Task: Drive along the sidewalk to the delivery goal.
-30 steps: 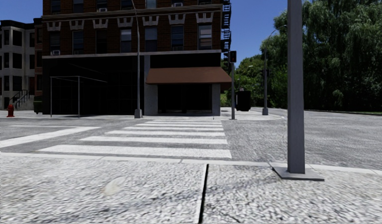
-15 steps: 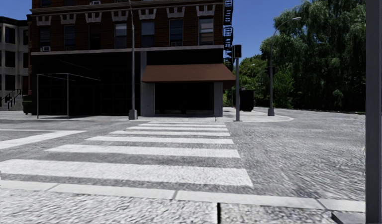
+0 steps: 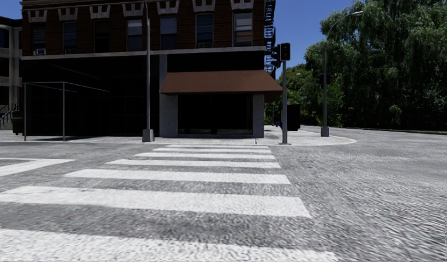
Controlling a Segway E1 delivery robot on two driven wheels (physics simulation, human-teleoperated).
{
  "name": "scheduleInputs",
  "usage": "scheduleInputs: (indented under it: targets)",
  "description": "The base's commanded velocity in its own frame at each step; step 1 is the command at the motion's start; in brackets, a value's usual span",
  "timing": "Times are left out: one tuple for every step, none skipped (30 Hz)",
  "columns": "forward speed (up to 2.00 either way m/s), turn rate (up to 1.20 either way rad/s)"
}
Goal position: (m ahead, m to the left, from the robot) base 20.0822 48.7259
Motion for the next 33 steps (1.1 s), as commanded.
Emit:
scheduleInputs:
  targets:
    - [1.95,0.0]
    - [1.8,0.0]
    - [1.67,0.0]
    - [1.64,0.0]
    - [1.64,0.0]
    - [1.63,0.0]
    - [1.62,0.0]
    - [1.62,0.0]
    - [1.62,0.0]
    - [1.62,0.0]
    - [1.62,0.0]
    - [1.62,0.0]
    - [1.62,0.0]
    - [1.62,0.0]
    - [1.62,0.0]
    - [1.62,0.0]
    - [1.62,0.0]
    - [1.62,0.0]
    - [1.62,0.0]
    - [1.62,0.0]
    - [1.62,0.0]
    - [1.62,0.0]
    - [1.62,0.0]
    - [1.62,0.0]
    - [1.62,0.0]
    - [1.62,0.0]
    - [1.62,0.0]
    - [1.62,0.0]
    - [1.62,0.0]
    - [1.62,0.0]
    - [1.62,0.0]
    - [1.62,0.0]
    - [1.62,0.0]
